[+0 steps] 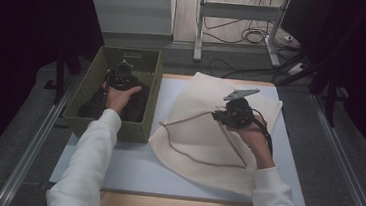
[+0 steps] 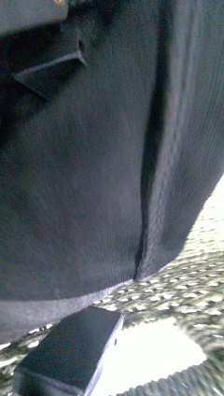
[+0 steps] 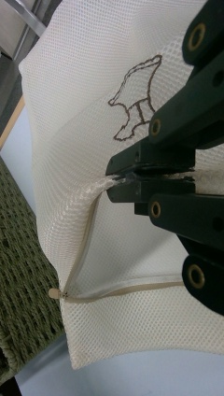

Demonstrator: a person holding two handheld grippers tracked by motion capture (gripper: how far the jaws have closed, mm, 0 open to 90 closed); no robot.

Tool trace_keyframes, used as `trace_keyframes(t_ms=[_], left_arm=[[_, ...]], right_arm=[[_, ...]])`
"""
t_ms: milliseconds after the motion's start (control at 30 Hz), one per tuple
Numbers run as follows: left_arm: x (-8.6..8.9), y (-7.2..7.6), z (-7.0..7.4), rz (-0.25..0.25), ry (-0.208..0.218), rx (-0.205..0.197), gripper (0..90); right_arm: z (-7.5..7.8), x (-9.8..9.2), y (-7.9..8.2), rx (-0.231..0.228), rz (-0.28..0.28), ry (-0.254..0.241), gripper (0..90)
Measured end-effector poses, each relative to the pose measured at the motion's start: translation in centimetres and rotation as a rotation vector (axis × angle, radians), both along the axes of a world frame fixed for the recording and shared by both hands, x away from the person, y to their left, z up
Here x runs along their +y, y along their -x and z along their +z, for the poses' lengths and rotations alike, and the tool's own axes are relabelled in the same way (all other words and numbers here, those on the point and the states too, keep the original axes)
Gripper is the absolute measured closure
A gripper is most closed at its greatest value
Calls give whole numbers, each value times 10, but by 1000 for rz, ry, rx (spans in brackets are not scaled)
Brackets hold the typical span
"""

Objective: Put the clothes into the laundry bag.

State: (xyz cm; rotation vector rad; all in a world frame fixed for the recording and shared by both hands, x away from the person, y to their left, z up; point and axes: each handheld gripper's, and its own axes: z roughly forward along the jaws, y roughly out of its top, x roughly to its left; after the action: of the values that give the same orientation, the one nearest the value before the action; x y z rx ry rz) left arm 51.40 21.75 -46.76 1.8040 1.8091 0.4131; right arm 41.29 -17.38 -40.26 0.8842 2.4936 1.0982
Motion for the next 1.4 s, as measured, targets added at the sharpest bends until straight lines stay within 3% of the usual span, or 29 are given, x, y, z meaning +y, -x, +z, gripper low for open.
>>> trace_keyframes(t_ms=[100,133,233,333,600,700,867,933,1167,1267,1333,1400], left_arm=[[-2,-6,-11,-6,-19,55,45],[-2,-6,-11,-6,-19,55,58],[0,-6,-12,5,-23,43,107],[1,-6,-11,7,-59,36,161],[0,-2,-4,25,-133,-8,458],[0,-1,-1,27,-135,-30,529],[2,1,0,-24,-131,-21,653],[3,1,2,-49,-151,-18,656],[9,1,3,-56,-128,-34,681],[12,4,6,-69,-133,-55,686],[14,7,10,-84,-160,-71,691],[18,10,12,-88,-145,-90,695]], right_arm=[[0,-1,0,0,-2,-2,853],[0,-1,0,0,-2,-2,853],[1,-2,0,-1,-4,-4,853],[0,-2,0,0,-5,-4,853],[0,-2,0,-1,-4,-3,853],[0,-2,0,-1,-4,-1,852],[-1,-2,-1,2,-2,-7,852],[-1,-2,-1,4,-4,-8,852],[-1,-3,-1,5,-4,-8,851],[-1,-3,-1,5,-3,-8,852],[-1,-4,-1,4,-3,-8,851],[-1,-4,-2,5,-7,-12,851]])
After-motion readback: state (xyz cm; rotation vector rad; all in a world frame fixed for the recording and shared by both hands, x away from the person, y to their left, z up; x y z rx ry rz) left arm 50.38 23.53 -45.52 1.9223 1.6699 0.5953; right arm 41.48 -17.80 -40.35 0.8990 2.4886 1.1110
